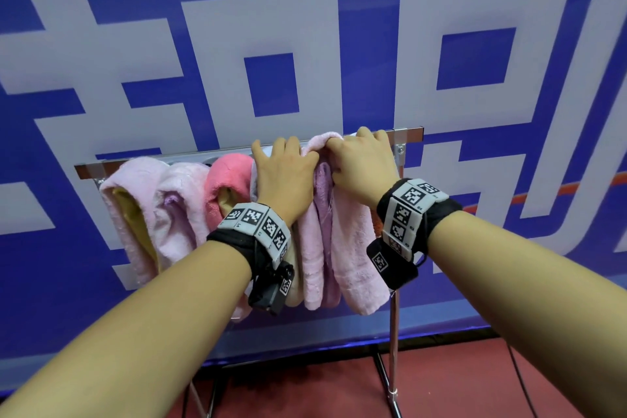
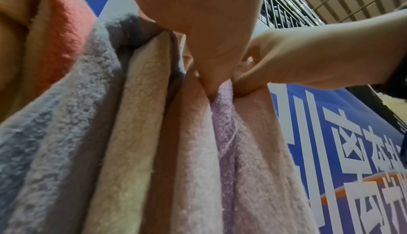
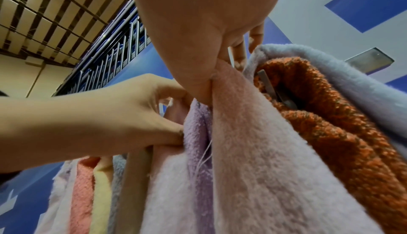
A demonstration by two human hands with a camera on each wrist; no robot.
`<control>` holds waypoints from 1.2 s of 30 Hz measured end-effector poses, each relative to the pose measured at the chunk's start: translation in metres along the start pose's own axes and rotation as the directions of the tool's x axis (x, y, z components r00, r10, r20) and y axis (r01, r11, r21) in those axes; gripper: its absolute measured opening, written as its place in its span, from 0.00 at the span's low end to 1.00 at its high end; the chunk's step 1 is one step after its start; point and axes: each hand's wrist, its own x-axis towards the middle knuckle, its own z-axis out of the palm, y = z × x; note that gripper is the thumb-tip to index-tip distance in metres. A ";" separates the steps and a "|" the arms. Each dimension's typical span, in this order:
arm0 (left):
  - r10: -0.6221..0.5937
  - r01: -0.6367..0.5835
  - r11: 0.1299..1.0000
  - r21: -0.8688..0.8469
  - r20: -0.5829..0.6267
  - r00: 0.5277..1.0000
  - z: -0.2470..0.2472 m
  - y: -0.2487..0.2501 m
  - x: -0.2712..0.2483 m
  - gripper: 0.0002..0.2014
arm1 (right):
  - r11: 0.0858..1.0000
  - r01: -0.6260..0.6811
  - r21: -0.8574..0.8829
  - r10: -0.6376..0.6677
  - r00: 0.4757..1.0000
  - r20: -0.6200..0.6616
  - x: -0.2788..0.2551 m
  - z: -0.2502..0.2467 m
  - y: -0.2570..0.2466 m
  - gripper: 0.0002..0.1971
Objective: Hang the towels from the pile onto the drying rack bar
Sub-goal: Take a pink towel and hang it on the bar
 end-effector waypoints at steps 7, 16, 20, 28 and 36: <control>0.031 -0.031 1.000 0.006 0.024 0.999 -0.003 0.006 0.017 0.11 | 0.995 -0.048 0.085 0.047 0.999 0.006 -0.001 0.005 0.001 0.17; 0.109 -0.106 0.992 -0.062 0.047 0.993 -0.008 0.008 0.008 0.18 | 0.999 -0.045 0.007 0.045 0.998 -0.039 -0.003 0.020 0.005 0.17; 0.124 -0.123 0.969 -0.216 -0.009 0.992 -0.022 0.007 0.001 0.23 | 0.999 -0.034 -0.030 0.034 0.999 -0.016 -0.002 0.022 0.004 0.14; 0.096 -0.085 0.970 -0.230 0.038 0.995 -0.024 0.012 0.019 0.22 | 0.984 0.177 -0.023 -0.178 0.984 -0.024 -0.022 0.015 -0.002 0.09; 0.179 -0.145 0.969 -0.202 0.158 0.971 -0.026 0.007 0.025 0.12 | 0.927 0.194 0.320 -0.216 0.976 0.035 -0.029 0.007 0.025 0.11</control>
